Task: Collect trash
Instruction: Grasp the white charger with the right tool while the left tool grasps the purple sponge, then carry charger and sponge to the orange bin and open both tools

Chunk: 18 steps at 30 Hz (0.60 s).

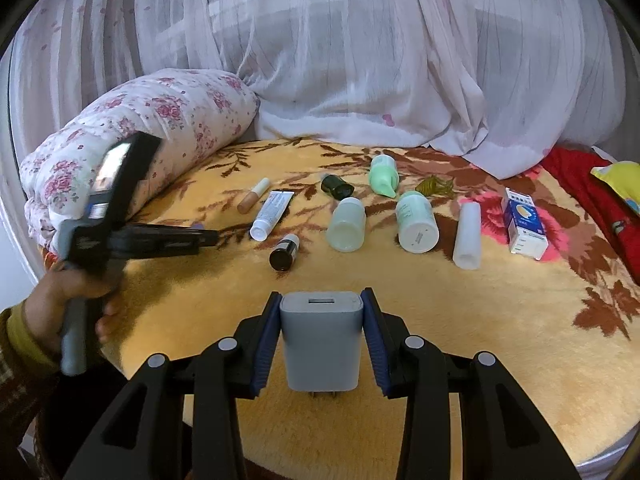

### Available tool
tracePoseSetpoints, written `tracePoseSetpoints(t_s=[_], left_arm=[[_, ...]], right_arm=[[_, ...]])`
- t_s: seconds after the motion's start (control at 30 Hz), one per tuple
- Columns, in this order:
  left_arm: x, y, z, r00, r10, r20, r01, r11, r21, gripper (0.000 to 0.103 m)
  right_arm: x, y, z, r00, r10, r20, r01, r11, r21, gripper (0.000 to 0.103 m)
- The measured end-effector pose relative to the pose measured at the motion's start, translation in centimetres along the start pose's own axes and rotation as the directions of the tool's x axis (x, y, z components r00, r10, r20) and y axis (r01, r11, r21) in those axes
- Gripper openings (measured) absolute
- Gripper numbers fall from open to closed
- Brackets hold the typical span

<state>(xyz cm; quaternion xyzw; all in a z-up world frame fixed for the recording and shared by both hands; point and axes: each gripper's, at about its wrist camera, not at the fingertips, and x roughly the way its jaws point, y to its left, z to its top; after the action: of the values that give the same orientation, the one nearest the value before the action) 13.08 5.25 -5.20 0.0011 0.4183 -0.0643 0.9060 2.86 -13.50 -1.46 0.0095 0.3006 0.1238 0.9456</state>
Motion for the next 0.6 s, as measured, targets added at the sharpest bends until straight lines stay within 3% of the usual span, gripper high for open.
tracePoseSetpoints(t_s=[0.13,0.3,0.6], left_arm=[[-5.0,-1.5,-3.0,0.998,-0.042,0.036,0.041,0.998,0.044,0.038],[-9.2,-3.9,-8.2,0.992,-0.126,0.002,0.125,0.986,0.110,0.038],[-11.1,-6.5,-15.6,0.966,-0.233,-0.112,0.246,0.961,0.124,0.038]], right_arm=[[-1.5,0.3,-0.8,1.000,0.000,0.004,0.000,1.000,-0.018,0.040],[-4.1,0.4,-2.5,1.000,0.001,-0.014,-0.002,0.999,-0.033,0.040],[-6.7,0.7,-5.5,0.999,0.003,-0.051,-0.005,0.999,-0.036,0.040]])
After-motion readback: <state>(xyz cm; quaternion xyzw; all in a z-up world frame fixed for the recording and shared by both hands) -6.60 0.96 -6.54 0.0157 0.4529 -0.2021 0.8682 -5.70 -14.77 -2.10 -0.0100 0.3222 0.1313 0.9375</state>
